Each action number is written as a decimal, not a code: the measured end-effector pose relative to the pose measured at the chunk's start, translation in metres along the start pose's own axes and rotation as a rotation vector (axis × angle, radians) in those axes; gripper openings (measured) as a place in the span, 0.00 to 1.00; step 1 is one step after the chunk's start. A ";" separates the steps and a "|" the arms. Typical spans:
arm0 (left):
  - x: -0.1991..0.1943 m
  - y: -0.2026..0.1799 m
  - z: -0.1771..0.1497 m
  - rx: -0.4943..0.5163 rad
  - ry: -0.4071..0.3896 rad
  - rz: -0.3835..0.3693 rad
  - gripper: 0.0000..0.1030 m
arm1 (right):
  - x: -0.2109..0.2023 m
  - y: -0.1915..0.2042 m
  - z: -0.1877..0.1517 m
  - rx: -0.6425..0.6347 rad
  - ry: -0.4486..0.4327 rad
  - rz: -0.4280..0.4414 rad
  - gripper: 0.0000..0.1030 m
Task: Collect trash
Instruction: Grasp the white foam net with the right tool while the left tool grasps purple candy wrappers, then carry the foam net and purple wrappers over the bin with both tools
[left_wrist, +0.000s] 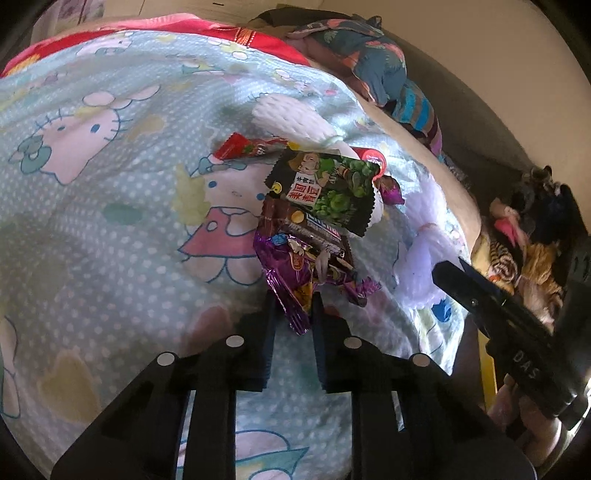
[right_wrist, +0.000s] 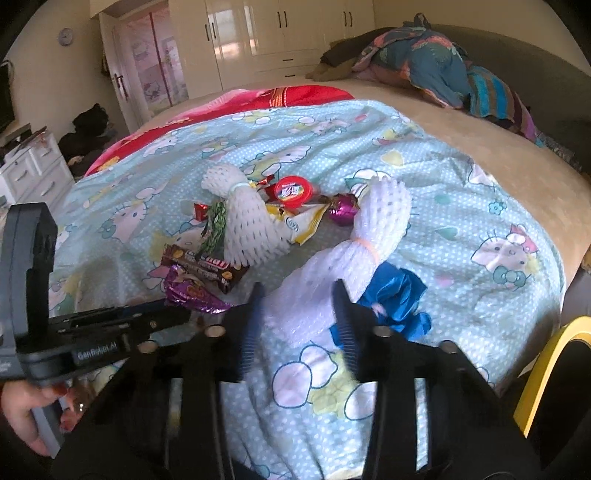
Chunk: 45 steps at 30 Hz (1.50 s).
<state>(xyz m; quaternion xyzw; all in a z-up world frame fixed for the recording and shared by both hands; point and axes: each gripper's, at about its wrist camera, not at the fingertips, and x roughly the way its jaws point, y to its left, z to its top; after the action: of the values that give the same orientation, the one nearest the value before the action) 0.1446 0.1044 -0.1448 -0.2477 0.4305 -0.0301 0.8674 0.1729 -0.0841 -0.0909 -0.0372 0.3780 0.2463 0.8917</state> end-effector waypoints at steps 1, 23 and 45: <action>-0.001 0.001 -0.001 -0.004 -0.003 -0.005 0.16 | -0.003 -0.001 -0.002 0.003 -0.006 0.002 0.16; -0.066 -0.040 -0.009 0.072 -0.080 -0.130 0.14 | -0.085 -0.023 -0.009 0.090 -0.225 0.075 0.09; -0.102 -0.082 -0.005 0.172 -0.165 -0.158 0.14 | -0.127 -0.031 -0.013 0.095 -0.299 0.088 0.09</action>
<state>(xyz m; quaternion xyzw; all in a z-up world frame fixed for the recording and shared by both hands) 0.0899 0.0571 -0.0353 -0.2071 0.3328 -0.1149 0.9128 0.1034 -0.1668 -0.0157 0.0587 0.2534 0.2700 0.9271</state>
